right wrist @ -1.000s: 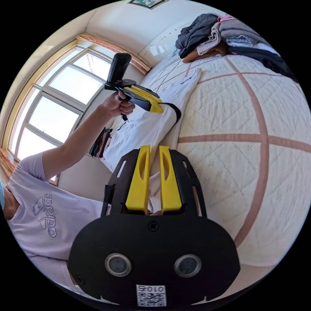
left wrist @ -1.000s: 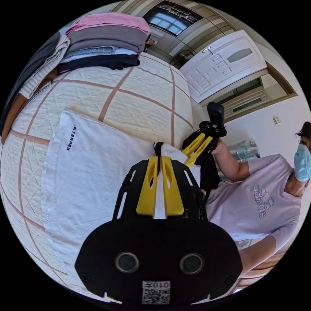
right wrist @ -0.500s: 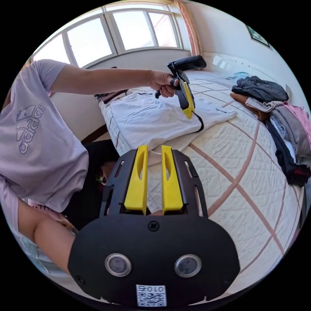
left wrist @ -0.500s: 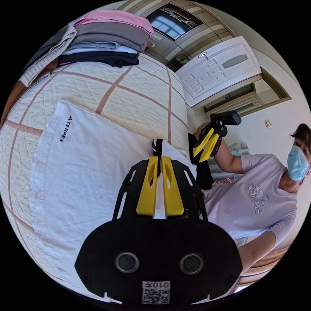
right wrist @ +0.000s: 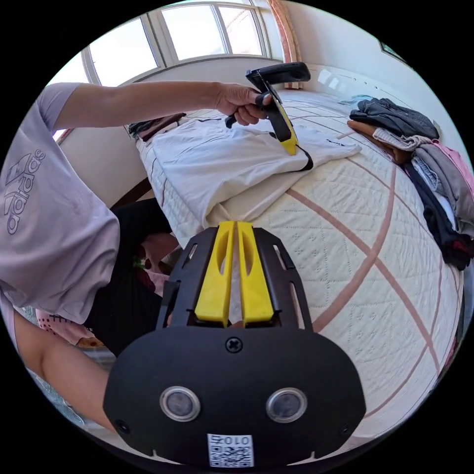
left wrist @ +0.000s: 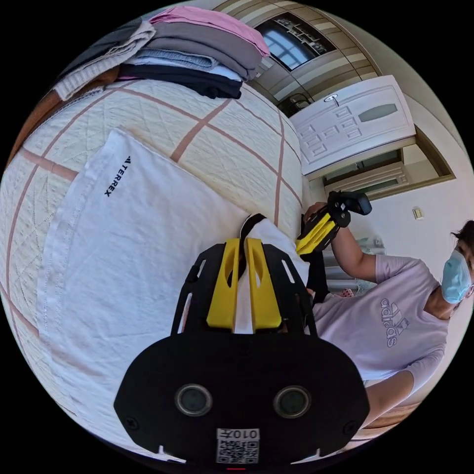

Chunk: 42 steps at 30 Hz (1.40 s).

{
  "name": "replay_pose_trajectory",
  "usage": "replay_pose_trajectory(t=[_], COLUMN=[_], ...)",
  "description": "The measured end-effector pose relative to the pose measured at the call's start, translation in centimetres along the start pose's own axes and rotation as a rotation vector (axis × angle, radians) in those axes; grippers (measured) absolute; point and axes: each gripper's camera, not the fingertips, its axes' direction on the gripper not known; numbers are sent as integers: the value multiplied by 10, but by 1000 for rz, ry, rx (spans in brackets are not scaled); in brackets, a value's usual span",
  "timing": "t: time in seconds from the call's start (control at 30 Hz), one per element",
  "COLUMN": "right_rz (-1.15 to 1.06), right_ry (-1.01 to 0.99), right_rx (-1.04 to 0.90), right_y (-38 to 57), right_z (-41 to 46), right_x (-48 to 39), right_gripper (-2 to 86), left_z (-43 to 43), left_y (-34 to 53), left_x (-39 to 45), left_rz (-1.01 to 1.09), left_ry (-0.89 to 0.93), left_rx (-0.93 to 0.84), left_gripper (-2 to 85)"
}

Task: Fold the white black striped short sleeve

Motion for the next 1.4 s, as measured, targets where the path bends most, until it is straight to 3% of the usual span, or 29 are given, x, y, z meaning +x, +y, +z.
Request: replay_pose_trajectory(t=[0.13,0.3,0.37,0.5,0.63,0.77,0.87,0.93,1.0,1.07,1.1,1.23,1.4], right_rz=[41,149,181,174,185,287,304,284,282,298,307,353,346], right_ry=[68,181,146,48,-3,37,7,22,32,20,7,-4,189], right_rx=[-15,163,209,131,93,-47,-9,85,40,-123,-84,155,54], right_y=[-3,-10,-28,-68,-96,-109,-118,-121,-126,-128,-127,-136,-217], right_z=[-5,-40,-43,-19,6,32,7,-12,-8,21,17,-36,-49], right_x=[-17,-43,-52,-60,-70,-56,-60,-70,-71,-61,-60,-51,15], right_gripper=[48,62,81,85,84,67,70,72,71,69,68,68,106], left_z=[-62,-164,-188,-194,-182,-172,-187,-212,-226,-224,-218,-269,-368], left_y=[16,106,160,299,371,377,385,382,376,362,357,374,314], left_x=[54,142,166,188,204,201,207,240,260,251,237,261,225], left_rz=[71,58,-48,-462,-604,-654,-638,-594,-552,-555,-576,-582,-626], left_ry=[-69,-284,-362,-566,-519,-563,-506,-586,-629,-586,-543,-459,-561], left_rx=[193,498,552,530,552,443,550,627,657,529,435,754,772], left_gripper=[83,97,100,101,98,95,92,88,83,80,79,80,106])
